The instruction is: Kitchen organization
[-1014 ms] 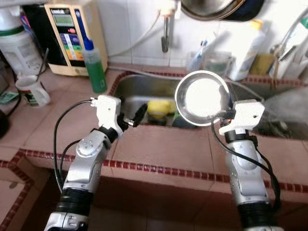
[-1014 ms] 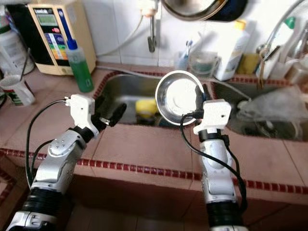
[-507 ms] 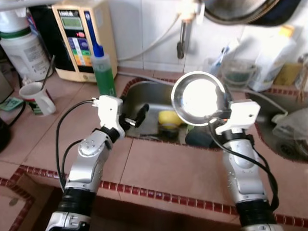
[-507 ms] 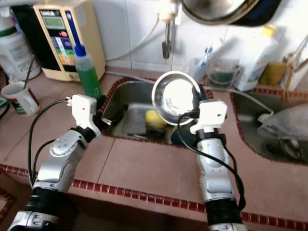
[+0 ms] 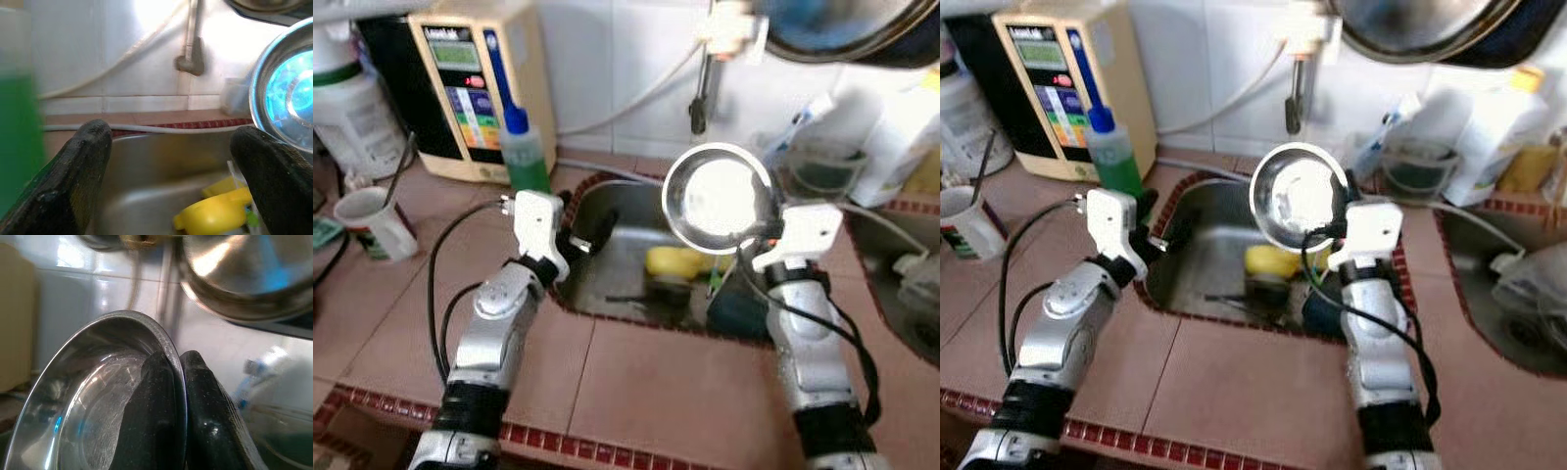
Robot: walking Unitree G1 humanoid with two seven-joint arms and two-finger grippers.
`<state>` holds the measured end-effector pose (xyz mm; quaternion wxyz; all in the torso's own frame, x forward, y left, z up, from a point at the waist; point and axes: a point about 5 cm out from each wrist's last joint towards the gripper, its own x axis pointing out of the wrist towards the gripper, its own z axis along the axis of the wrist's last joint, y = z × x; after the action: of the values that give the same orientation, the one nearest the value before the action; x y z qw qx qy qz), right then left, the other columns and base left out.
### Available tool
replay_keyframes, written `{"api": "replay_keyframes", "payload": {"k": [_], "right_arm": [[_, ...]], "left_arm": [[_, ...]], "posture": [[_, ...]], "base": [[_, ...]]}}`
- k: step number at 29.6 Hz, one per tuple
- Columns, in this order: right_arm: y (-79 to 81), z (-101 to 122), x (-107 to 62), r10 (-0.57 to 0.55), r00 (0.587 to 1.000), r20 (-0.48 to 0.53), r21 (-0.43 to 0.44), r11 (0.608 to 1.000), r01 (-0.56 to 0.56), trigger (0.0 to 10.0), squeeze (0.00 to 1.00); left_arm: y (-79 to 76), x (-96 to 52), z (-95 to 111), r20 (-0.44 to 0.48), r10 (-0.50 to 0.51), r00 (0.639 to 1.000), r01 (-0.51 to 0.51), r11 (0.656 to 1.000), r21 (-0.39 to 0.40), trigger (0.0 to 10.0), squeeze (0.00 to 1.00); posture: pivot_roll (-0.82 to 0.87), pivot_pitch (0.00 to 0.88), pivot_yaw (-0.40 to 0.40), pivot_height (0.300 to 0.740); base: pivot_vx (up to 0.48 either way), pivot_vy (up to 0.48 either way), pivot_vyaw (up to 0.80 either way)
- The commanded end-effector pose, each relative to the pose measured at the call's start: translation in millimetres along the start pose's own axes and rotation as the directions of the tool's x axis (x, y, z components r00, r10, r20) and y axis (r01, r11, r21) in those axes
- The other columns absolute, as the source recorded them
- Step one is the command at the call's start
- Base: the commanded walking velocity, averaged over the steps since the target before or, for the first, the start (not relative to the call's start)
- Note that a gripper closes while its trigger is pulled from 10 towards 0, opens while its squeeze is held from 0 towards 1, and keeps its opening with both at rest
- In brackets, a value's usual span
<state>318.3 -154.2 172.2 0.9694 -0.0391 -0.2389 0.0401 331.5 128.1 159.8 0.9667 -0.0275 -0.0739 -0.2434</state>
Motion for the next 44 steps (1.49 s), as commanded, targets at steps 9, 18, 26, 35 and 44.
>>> {"api": "replay_keyframes", "payload": {"k": [9,18,26,35,44], "right_arm": [[-3.4,-8.4,5.7,-0.006,0.998,-0.056,-0.002,1.0,0.006,10.0,0.0],[-12.5,-21.1,10.1,-0.028,0.988,-0.15,-0.055,0.998,0.02,10.0,0.0],[-20.4,-23.8,12.0,-0.046,0.985,-0.169,-0.07,0.997,0.034,10.0,0.0],[-28.5,-30.3,13.8,-0.059,0.972,-0.227,-0.068,0.997,0.045,10.0,0.0],[-25.9,-42.1,8.6,-0.054,0.953,-0.299,-0.054,0.998,0.04,10.0,0.0]], "left_arm": [[-1.0,-1.1,9.8,0.029,-0.07,0.997,0.068,0.995,0.067,10.0,0.0],[-10.4,-7.2,5.0,-0.013,-0.177,0.984,0.178,0.977,0.118,10.0,0.0],[-19.5,-10.4,2.3,-0.031,-0.23,0.973,0.232,0.965,0.124,10.0,0.0],[-30.3,-13.3,-2.3,-0.064,-0.296,0.953,0.302,0.946,0.122,10.0,0.0],[-39.1,-17.7,-2.5,-0.081,-0.339,0.937,0.346,0.931,0.116,10.0,0.0]], "posture": [[-0.05,0.0,0.007,0.74],[-0.04,0.0,0.005,0.74],[-0.05,0.0,0.011,0.74],[-0.06,0.0,0.015,0.74],[-0.05,0.024,0.034,0.74]], "base": [[0.0,0.0,0.0],[0.0,0.0,0.0],[0.0,0.0,0.0],[0.0,0.0,0.0],[0.0,0.0,0.0]]}}
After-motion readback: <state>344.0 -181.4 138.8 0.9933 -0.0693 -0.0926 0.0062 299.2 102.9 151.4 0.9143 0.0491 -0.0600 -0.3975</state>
